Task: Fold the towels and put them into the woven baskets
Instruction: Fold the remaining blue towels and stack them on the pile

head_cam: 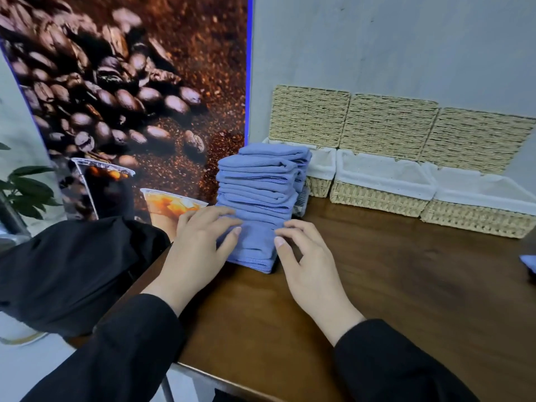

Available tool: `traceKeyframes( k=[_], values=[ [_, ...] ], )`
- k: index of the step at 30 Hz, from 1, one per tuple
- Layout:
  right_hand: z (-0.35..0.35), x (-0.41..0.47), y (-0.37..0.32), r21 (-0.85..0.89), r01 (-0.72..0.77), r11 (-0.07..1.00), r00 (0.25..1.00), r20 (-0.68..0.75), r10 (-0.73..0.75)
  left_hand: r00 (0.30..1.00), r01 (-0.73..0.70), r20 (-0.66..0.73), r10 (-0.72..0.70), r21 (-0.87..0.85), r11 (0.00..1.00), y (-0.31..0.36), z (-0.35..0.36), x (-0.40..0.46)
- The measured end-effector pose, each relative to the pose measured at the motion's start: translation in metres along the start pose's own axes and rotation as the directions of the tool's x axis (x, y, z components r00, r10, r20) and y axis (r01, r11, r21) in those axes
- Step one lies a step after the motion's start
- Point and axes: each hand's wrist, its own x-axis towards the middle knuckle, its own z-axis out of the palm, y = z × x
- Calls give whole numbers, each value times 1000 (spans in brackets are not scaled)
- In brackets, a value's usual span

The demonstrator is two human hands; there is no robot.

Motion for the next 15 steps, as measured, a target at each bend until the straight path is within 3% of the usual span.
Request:
traceKeyframes(
  k=[3, 6, 10, 15],
  values=[
    [-23, -4, 10, 13, 31, 999, 997, -75, -30, 986, -131, -112, 127, -31, 991, 48, 6, 0],
    [-64, -15, 34, -53, 1, 999, 992, -123, -7, 974, -213, -101, 200, -134, 968, 110, 31, 2],
    [-141, -39, 85, -187, -133, 973, 976, -194, 96, 975, -192, 66, 214, -249, 949, 189, 81, 10],
    [-240, -71, 146, -367, -324, 872, 920, -336, 201, 908, -157, 324, 266, -327, 932, 273, 145, 24]
  ],
)
